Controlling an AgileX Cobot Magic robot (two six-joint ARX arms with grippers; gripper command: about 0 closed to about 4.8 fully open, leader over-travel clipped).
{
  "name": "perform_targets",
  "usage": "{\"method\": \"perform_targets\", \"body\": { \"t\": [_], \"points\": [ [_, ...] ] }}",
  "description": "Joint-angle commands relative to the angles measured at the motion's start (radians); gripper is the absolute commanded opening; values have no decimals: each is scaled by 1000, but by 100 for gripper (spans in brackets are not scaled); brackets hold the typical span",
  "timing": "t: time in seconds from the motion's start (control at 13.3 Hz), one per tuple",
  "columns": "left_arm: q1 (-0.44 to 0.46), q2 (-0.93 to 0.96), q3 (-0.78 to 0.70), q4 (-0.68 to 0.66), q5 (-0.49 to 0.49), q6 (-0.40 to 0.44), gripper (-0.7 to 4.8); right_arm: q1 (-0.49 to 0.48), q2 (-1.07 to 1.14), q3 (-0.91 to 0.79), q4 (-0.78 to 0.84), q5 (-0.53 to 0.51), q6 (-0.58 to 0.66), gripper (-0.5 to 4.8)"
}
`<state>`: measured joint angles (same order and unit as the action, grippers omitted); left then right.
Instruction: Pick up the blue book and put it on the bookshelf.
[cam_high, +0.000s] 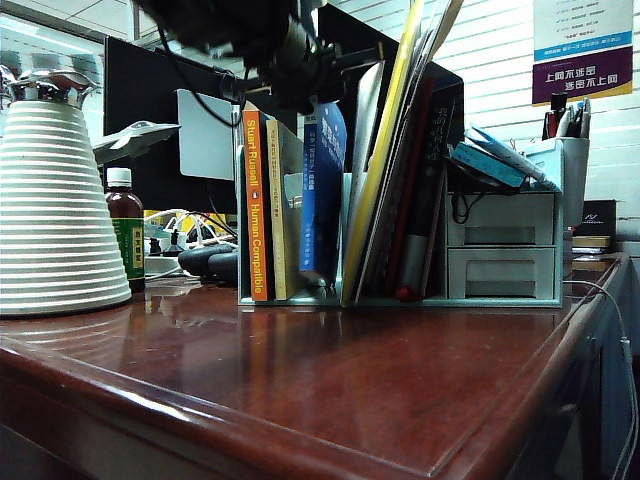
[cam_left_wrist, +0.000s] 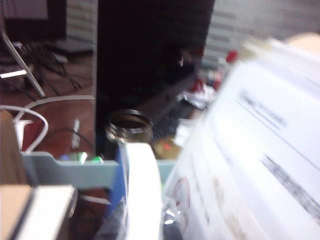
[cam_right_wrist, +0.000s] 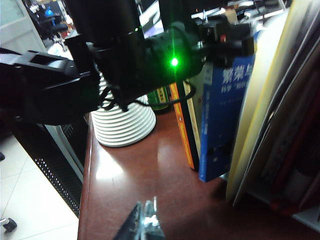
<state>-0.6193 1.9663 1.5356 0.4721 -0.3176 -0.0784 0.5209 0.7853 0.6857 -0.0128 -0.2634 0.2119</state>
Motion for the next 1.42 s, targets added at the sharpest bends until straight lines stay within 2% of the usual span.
{"method": "perform_targets", "body": {
  "t": [0.07, 0.22, 0.52, 0.67, 0.82, 0.9, 0.97, 1.05, 1.12, 1.2, 1.42],
  "points": [
    [0, -10, 4, -129, 2, -7, 30, 0, -5, 4, 26, -2, 0, -1],
    [0, -10, 4, -214, 8, -8, 30, 0, -8, 5, 28, -2, 0, -1],
    [-1, -24, 4, -344, 52, -70, 39, 0, -25, 5, 41, -2, -3, -1],
    [-1, -34, 5, -356, 52, -70, 182, 0, -34, 5, 42, -2, -3, -1],
    [1, -34, 6, -414, 51, -79, 183, 0, -57, 5, 45, -2, -3, -1],
    [1, -34, 6, -411, 48, -79, 142, 0, -63, 5, 44, -2, -3, -1],
    [1, -34, 6, -393, 28, -79, -1, 0, -71, 5, 44, -3, -2, -1],
    [1, -34, 6, -353, -32, -78, -7, 0, -82, 5, 40, -5, -3, -1],
    [2, -34, 6, -317, -50, -66, -7, 0, -89, 5, 40, -5, -3, -1],
    [12, -34, 8, -220, -102, 0, -7, 0, -100, 5, 39, -5, -3, -1],
    [54, -18, 8, -129, -73, -4, -7, 0, -100, 5, 39, -5, -3, -1]
  ]
}}
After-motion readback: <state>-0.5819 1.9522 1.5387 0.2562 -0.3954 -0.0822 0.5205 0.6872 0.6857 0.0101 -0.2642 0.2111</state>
